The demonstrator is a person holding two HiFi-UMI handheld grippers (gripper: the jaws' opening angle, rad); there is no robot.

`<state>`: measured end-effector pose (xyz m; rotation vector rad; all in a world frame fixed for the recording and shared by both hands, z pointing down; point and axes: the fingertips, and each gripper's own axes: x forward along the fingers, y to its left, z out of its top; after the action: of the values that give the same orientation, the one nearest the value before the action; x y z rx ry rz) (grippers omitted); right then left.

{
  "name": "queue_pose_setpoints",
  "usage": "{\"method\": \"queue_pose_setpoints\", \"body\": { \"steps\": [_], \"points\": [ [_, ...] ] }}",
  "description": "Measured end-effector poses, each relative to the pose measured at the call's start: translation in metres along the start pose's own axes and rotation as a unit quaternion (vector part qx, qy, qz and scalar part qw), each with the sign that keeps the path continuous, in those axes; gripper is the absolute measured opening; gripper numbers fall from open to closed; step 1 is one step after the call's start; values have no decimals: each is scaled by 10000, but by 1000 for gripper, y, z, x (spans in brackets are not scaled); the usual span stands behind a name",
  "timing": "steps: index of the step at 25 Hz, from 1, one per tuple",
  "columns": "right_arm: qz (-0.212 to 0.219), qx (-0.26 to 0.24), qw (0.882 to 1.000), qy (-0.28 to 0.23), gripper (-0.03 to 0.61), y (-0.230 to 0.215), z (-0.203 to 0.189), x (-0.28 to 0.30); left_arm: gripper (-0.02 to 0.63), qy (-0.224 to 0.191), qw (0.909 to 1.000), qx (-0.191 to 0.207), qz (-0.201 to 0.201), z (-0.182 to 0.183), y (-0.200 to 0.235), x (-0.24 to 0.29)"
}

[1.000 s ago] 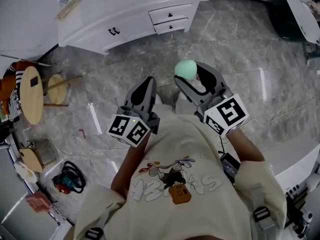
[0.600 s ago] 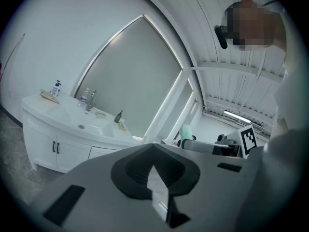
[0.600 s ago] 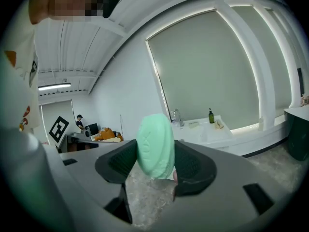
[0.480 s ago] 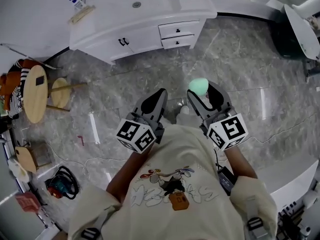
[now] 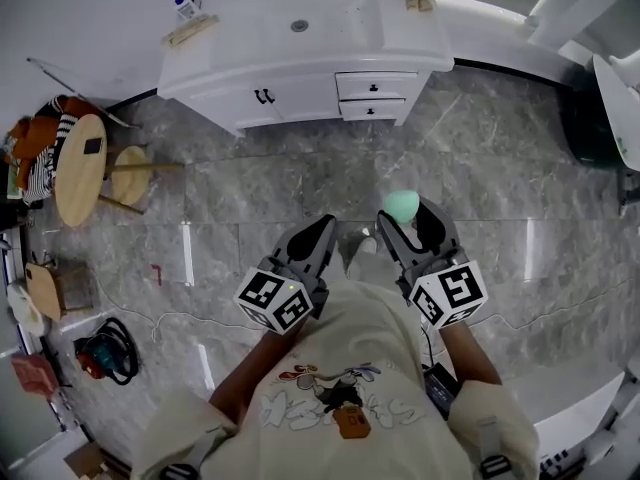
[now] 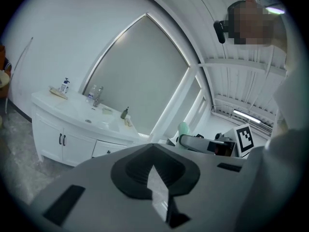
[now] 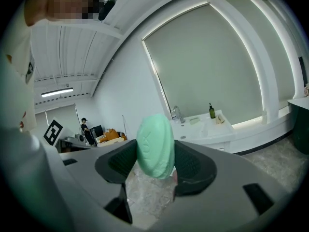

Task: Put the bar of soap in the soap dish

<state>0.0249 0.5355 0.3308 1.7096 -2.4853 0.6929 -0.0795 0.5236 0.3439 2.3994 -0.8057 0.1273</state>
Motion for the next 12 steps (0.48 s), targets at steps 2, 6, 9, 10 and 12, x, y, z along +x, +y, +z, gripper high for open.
{"method": "queue_pose_setpoints", "body": {
  "steps": [2, 6, 9, 10, 12],
  "points": [
    [-4, 52, 10000, 13, 240, -3, -1, -1, 8, 54, 10000, 6, -4, -2, -1, 4],
    [-66, 77, 9999, 111, 241, -16, -1, 11, 8, 3, 10000, -31, 9, 7, 6, 16],
    [-129, 112, 9998, 135, 240, -26, 5, 31, 8, -30, 10000, -40, 4, 16, 20, 25],
    [-140, 118, 9997, 141, 239, -27, 7, 39, 8, -38, 10000, -42, 8, 19, 27, 28],
    [-144, 87, 9997, 156, 240, -28, 13, 58, 8, -63, 9999, -95, 16, 29, 44, 33]
  ]
}}
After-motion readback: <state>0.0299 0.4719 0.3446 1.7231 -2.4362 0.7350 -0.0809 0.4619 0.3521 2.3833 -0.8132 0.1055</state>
